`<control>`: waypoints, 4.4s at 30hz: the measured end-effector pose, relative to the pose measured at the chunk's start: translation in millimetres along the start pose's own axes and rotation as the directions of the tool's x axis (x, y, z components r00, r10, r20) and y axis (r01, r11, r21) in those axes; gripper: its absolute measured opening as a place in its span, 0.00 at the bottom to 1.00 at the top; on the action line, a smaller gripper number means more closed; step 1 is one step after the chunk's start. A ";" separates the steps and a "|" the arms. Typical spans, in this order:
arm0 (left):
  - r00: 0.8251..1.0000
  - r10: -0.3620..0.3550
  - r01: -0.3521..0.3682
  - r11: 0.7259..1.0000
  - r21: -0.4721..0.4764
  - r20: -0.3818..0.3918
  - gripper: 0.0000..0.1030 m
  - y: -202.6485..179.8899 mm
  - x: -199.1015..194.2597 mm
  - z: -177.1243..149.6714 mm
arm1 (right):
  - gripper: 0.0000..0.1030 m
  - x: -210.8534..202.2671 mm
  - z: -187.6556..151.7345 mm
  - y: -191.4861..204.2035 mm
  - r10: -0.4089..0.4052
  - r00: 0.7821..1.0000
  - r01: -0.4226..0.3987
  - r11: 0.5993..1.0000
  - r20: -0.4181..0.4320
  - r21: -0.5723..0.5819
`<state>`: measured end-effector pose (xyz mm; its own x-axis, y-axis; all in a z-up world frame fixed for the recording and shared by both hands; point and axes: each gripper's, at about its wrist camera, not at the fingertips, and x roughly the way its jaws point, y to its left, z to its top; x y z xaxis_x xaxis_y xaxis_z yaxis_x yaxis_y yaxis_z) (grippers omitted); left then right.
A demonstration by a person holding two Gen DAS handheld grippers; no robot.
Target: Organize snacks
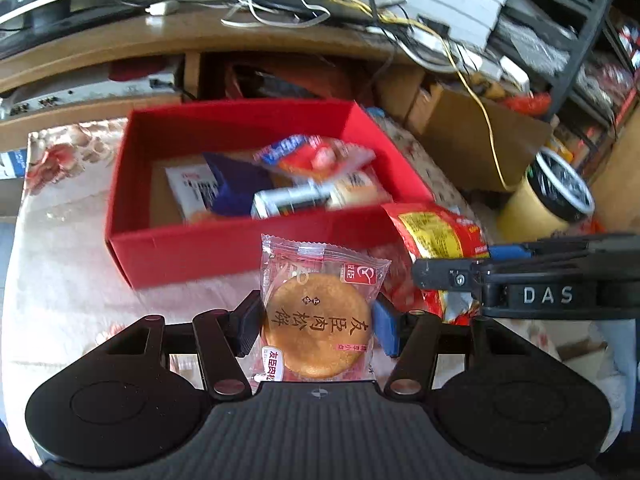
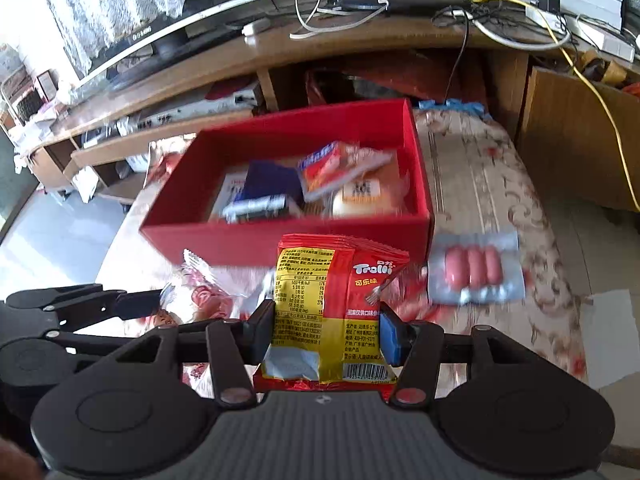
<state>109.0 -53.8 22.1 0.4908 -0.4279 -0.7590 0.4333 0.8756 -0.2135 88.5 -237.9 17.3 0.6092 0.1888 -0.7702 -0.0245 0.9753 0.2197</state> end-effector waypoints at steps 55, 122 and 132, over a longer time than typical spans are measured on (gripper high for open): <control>0.999 0.054 -0.052 0.992 -0.115 0.007 0.62 40.9 83.3 85.1 | 0.52 114.6 117.9 -13.0 -0.037 0.997 0.034 0.999 -0.061 -0.041; 0.986 0.047 -0.052 0.998 -0.031 -0.157 0.77 -9.4 97.4 2.4 | 0.68 52.7 -3.7 -67.9 0.037 0.966 -0.029 0.999 -0.255 0.035; 0.986 0.074 -0.077 0.997 -0.019 -0.153 0.88 -15.8 109.4 7.4 | 0.71 95.0 18.2 -68.0 -0.169 0.959 0.156 0.985 -0.228 -0.071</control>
<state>161.5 -116.0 -53.0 0.4001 -0.3231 -0.8576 0.3796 0.9102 -0.1658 162.5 -288.3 -60.0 0.4079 0.0429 -0.9120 0.0144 0.9985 0.0534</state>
